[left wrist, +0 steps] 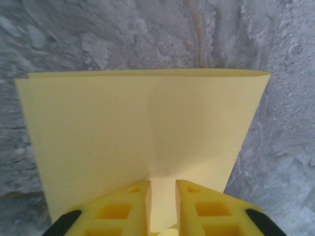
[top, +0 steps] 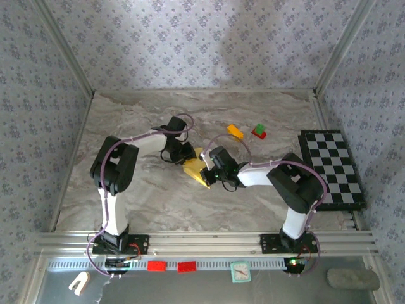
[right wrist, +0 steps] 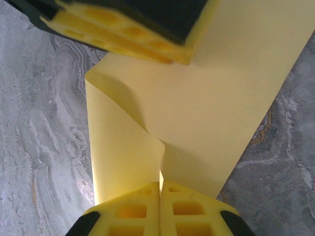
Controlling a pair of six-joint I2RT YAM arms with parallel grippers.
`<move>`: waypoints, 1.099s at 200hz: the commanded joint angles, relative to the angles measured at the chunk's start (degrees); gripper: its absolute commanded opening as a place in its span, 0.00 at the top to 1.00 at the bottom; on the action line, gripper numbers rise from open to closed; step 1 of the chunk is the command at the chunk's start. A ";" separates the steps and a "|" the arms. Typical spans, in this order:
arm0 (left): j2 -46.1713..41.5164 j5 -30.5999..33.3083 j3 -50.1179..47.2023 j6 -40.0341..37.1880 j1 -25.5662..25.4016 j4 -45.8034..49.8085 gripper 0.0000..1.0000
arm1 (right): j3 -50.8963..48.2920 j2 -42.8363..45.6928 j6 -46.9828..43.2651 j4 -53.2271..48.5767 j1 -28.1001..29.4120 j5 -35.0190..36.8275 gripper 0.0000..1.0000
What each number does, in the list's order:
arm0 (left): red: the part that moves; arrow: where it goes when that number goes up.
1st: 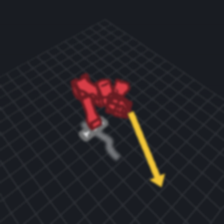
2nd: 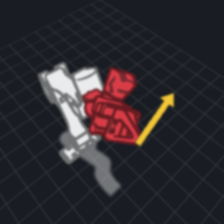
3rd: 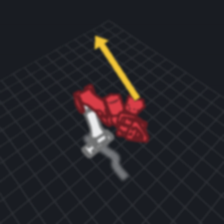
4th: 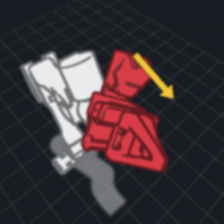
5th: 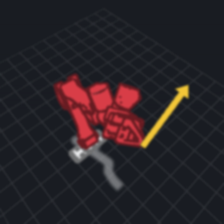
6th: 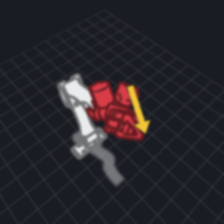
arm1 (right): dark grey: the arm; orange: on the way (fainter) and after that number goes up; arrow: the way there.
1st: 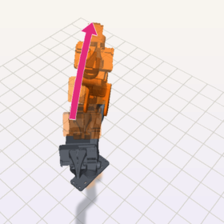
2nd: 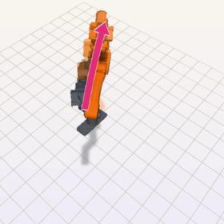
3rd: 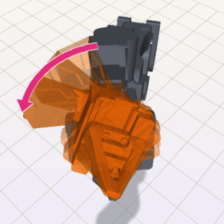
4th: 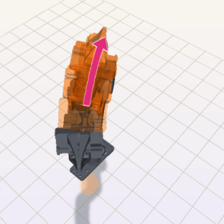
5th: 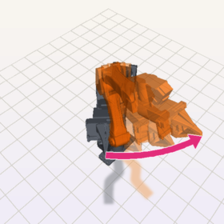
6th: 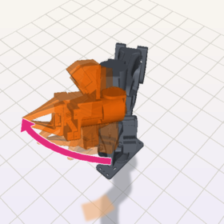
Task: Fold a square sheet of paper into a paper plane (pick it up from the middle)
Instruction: Third fold the triangle at the center of the table.
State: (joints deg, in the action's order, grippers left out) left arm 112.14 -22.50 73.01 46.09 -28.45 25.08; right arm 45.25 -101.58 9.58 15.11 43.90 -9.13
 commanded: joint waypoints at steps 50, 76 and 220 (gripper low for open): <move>-5.56 0.95 -2.74 1.30 2.90 -0.94 0.76 | 1.73 -0.81 4.30 -4.33 -0.04 1.17 0.93; -9.82 3.87 -5.04 3.22 3.13 -1.77 0.75 | 3.29 -1.39 9.62 -7.68 0.17 3.48 0.93; -17.68 -2.99 -24.52 22.91 -2.28 -25.84 0.82 | 5.90 -3.62 20.69 -12.76 -0.04 5.78 0.94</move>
State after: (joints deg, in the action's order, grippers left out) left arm 93.45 -23.46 50.09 64.69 -29.36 5.56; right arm 50.74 -103.18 29.39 7.31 44.01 -5.28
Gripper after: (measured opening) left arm 0.199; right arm 0.067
